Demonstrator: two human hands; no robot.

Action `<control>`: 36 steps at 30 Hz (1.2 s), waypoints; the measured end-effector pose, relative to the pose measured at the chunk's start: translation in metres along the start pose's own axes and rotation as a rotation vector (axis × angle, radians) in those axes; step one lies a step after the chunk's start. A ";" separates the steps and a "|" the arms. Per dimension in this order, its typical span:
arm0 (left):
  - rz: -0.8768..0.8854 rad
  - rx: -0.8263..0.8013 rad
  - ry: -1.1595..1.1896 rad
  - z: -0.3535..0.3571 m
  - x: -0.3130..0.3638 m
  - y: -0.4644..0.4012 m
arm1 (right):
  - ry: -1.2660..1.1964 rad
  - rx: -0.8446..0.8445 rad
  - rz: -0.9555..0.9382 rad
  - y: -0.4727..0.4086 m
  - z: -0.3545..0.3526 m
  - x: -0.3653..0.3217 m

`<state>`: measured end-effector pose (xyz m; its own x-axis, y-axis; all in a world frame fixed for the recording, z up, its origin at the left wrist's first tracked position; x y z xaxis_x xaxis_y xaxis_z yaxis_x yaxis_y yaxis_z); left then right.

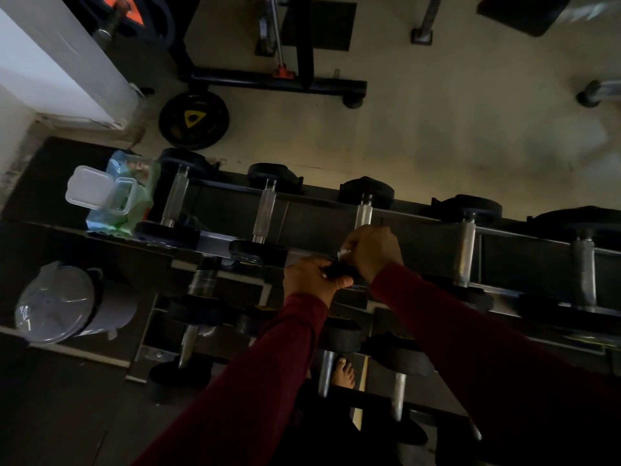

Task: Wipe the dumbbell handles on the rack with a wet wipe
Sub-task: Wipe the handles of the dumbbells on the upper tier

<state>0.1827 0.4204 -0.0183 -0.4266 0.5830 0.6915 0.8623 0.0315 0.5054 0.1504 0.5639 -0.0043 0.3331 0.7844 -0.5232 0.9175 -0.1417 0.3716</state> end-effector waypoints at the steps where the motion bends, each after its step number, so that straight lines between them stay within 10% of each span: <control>1: 0.004 0.000 -0.013 0.000 0.000 0.000 | -0.005 0.005 -0.011 0.001 0.002 -0.002; 8: 0.011 0.008 -0.029 0.001 -0.001 -0.002 | -0.045 0.048 0.004 0.013 -0.001 0.029; 20: 0.001 0.042 0.002 0.006 -0.012 -0.009 | -0.577 0.589 0.310 -0.032 -0.014 0.023; 26: -0.001 0.051 -0.001 0.007 -0.013 -0.008 | -0.959 0.513 0.633 -0.049 -0.011 0.032; 36: -0.017 0.032 0.027 0.008 -0.016 -0.009 | -0.852 0.515 0.544 -0.054 -0.007 0.037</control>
<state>0.1835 0.4174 -0.0382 -0.4480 0.5603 0.6967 0.8630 0.0672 0.5008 0.1118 0.6046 -0.0377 0.5735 -0.0958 -0.8136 0.5208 -0.7240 0.4523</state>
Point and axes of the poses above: each hand's wrist, its own y-axis away from the middle knuckle, its own z-axis out of the palm, x = y × z, the point moved 3 cm from there along -y, towards the middle knuckle, and after that the axes turned 1 degree about y, right-handed, at the moved point
